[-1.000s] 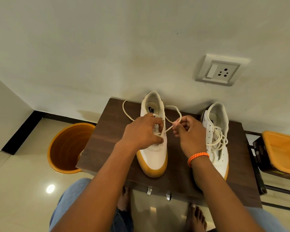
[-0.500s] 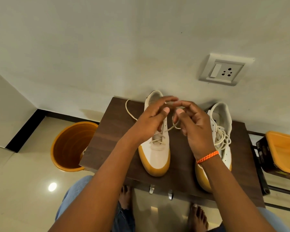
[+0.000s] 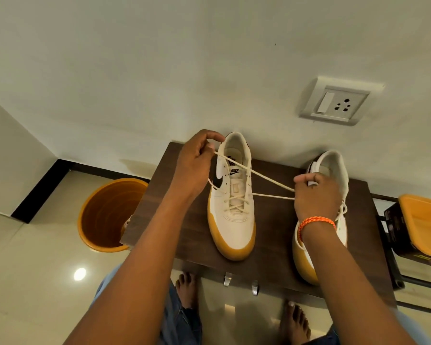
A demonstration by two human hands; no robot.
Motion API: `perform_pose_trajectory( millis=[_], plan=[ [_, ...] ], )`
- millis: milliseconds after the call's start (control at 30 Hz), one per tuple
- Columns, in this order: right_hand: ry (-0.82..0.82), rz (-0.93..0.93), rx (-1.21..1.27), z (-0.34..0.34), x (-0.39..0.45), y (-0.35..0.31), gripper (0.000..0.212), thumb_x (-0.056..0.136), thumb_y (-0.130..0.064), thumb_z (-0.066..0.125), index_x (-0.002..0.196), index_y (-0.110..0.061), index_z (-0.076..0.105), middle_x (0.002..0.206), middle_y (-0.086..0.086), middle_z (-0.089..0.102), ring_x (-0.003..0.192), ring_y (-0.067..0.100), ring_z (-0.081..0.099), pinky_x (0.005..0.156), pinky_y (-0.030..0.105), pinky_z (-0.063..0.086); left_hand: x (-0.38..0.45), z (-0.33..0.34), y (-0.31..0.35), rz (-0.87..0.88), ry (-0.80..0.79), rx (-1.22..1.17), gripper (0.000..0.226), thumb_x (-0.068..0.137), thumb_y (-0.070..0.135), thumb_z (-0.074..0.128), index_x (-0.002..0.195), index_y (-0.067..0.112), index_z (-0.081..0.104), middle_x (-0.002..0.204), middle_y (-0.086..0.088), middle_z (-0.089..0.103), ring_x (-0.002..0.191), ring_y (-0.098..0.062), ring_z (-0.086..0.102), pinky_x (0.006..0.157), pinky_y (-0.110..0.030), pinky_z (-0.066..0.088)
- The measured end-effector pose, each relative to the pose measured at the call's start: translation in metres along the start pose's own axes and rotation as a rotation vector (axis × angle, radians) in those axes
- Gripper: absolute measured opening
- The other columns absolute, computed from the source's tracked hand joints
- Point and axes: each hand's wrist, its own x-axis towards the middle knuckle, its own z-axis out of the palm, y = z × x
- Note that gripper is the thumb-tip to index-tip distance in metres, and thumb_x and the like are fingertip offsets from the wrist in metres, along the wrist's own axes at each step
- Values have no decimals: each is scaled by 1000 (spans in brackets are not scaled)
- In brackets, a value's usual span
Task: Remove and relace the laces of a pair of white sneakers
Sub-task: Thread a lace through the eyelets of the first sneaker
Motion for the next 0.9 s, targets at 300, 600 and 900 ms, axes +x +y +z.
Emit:
perform_pose_trajectory(
  millis=[300, 600, 900],
  plan=[
    [-446, -681, 121, 19, -44, -31, 27, 106, -20, 57, 130, -23, 69, 116, -13, 71, 109, 1, 65, 93, 15, 49, -13, 19, 16, 162, -261, 23, 35, 105, 4, 53, 130, 27, 61, 77, -5, 58, 67, -15, 56, 67, -26, 49],
    [-360, -384, 266, 18, -26, -25, 26, 101, -3, 57, 111, -21, 74, 77, -4, 73, 75, 17, 69, 69, 27, 53, -3, 7, 0, 71, -168, 140, 32, 105, 10, 50, 124, 33, 62, 66, 3, 53, 60, -15, 51, 66, -42, 52],
    [-425, -439, 215, 25, -33, -29, 19, 99, -6, 61, 104, -16, 76, 85, -5, 78, 87, 10, 75, 86, 38, 61, -8, 14, 4, -37, -382, 345, 37, 113, 37, 43, 94, 20, 71, 98, 4, 63, 89, -12, 60, 87, -45, 52]
  ],
)
